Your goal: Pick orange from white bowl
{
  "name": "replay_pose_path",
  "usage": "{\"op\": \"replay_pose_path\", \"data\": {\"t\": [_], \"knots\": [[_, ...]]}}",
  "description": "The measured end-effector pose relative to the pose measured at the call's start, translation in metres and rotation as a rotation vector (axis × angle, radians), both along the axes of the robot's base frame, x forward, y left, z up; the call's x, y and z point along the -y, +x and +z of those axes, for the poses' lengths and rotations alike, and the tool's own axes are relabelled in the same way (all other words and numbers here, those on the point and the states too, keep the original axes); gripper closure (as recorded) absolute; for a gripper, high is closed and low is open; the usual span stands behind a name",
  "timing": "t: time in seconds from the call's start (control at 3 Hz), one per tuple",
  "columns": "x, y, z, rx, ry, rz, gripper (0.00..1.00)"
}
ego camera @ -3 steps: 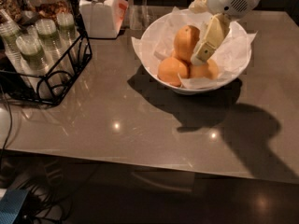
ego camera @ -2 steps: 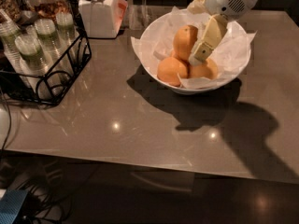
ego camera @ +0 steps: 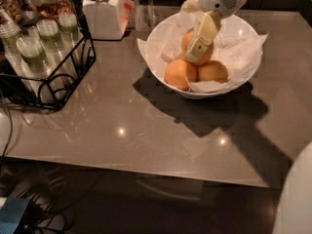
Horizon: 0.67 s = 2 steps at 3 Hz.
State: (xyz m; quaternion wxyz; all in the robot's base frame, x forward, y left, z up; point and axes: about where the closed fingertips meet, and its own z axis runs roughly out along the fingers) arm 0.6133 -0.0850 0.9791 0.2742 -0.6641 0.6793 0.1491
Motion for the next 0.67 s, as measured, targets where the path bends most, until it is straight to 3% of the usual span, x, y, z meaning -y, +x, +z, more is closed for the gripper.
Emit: {"op": "replay_pose_path", "data": {"t": [0.67], "knots": [[0.013,0.018,-0.009,-0.035,-0.057,-0.037,0.0]]}}
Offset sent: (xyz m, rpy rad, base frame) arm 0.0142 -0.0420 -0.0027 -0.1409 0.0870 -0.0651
